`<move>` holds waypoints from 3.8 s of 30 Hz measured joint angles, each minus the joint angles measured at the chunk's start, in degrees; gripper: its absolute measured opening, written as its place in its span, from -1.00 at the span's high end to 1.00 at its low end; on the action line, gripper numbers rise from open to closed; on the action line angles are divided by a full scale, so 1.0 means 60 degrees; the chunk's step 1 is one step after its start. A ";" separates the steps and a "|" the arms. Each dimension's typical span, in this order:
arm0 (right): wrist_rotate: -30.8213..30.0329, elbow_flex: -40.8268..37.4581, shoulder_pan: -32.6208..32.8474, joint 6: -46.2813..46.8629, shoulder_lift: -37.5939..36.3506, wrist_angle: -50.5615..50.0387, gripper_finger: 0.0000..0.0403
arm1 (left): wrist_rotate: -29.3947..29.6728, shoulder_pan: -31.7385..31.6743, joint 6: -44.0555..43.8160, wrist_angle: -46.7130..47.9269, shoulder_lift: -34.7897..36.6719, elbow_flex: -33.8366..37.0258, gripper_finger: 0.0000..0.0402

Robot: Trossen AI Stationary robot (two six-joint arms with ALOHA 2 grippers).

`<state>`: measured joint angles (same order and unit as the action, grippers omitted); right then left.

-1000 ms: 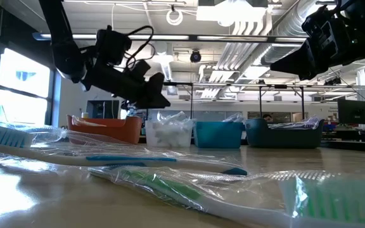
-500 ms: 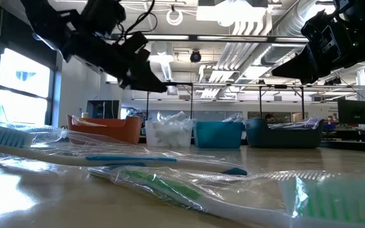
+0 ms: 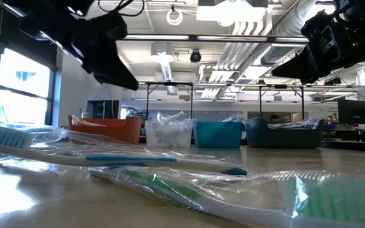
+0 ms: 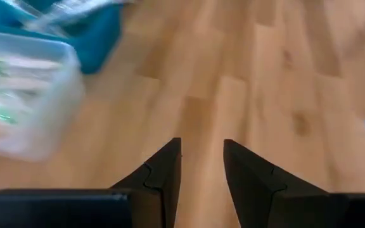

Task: Pick & Place Toothbrushes
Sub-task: Put the blue toothbrush into the blue bin

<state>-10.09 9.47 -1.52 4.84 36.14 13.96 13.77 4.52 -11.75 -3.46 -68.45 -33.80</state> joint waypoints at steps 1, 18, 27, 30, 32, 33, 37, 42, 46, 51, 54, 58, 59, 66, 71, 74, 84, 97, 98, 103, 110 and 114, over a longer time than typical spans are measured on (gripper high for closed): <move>-0.0001 0.0000 -0.0001 -0.0001 -0.0002 0.0000 0.98 | -0.0012 0.0202 -0.0117 0.0106 0.0022 0.0000 0.44; -0.0007 0.0000 0.0003 -0.0019 -0.0003 0.0004 0.98 | 0.1336 0.3122 -0.3114 0.3783 -0.0167 -0.1510 0.66; -0.0007 0.0000 0.0003 -0.0019 -0.0003 0.0018 0.98 | 0.1269 0.4270 -0.3521 0.4880 -0.0389 -0.2455 0.89; -0.0011 0.0000 0.0003 -0.0019 -0.0001 0.0018 0.98 | 0.1244 0.4621 -0.3912 0.4941 -0.0396 -0.2455 0.95; -0.0046 0.0000 0.0002 -0.0019 -0.0001 0.0013 0.98 | 0.1224 0.4800 -0.4253 0.5021 -0.0396 -0.2455 0.98; -0.0051 0.0000 0.0001 -0.0019 0.0001 0.0011 0.98 | 0.1225 0.4901 -0.4387 0.5047 -0.0396 -0.2455 0.99; -0.0051 0.0000 0.0001 -0.0019 -0.0001 0.0011 0.98 | 0.1277 0.5154 -0.4735 0.5109 -0.0418 -0.2455 0.99; -0.0051 0.0000 0.0001 -0.0019 -0.0002 0.0010 0.98 | 0.1291 0.5125 -0.4879 0.5115 -0.0867 -0.2452 0.99; -0.0051 0.0000 0.0003 -0.0019 -0.0003 0.0007 0.98 | 0.0821 0.5125 -0.5023 0.5111 -0.1081 -0.2448 0.99; -0.0051 0.0000 0.0002 -0.0019 -0.0002 0.0007 0.98 | 0.0593 0.5125 -0.5096 0.5089 -0.1081 -0.2448 0.99; -0.0051 0.0000 0.0003 -0.0019 -0.0001 0.0004 0.98 | 0.0593 0.5122 -0.5131 0.5098 -0.1081 -0.2448 0.99; -0.0051 0.0000 0.0000 -0.0019 0.0001 0.0004 0.98 | 0.0596 0.5117 -0.5482 0.5127 -0.1081 -0.2448 0.87; -0.0051 0.0000 0.0001 -0.0020 -0.0001 0.0004 0.98 | 0.0596 0.5117 -0.5615 0.5152 -0.1081 -0.2448 0.82; -0.0048 0.0000 0.0003 -0.0019 -0.0003 0.0004 0.98 | 0.0632 0.5121 -0.5842 0.5110 -0.1074 -0.2392 0.47; -0.0047 0.0000 0.0002 -0.0019 -0.0001 0.0004 0.98 | 0.1142 0.5117 -0.6339 0.5141 -0.1074 -0.2152 0.31; -0.0047 0.0000 0.0003 -0.0022 0.0001 0.0004 0.98 | 0.1157 0.5118 -0.6606 0.5142 -0.1074 -0.1997 0.22; -0.0047 0.0000 0.0000 -0.0021 -0.0002 0.0004 0.98 | 0.1019 0.5125 -0.6637 0.5027 -0.1074 -0.1507 0.16; -0.0047 0.0000 0.0002 -0.0019 -0.0002 0.0004 0.98 | 0.1008 0.5121 -0.6881 0.3626 -0.1070 -0.0651 0.16; -0.0047 0.0000 -0.0001 -0.0019 0.0000 0.0004 0.98 | 0.1008 0.5121 -0.6884 0.3474 -0.1070 -0.0591 0.16; -0.0047 0.0000 0.0001 -0.0019 0.0001 0.0002 0.98 | 0.1008 0.5121 -0.6882 0.3288 -0.1070 -0.0506 0.16; -0.0047 0.0000 0.0003 -0.0019 0.0001 0.0000 0.98 | 0.1008 0.5121 -0.6881 0.3304 -0.1077 -0.0506 0.17; -0.0047 0.0000 0.0003 -0.0019 -0.0003 0.0004 0.98 | 0.1015 0.5121 -0.6785 0.2892 -0.1556 -0.0506 0.17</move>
<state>-10.37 9.47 -1.50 4.73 36.12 13.98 19.85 35.24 -52.46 13.89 -77.79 -36.84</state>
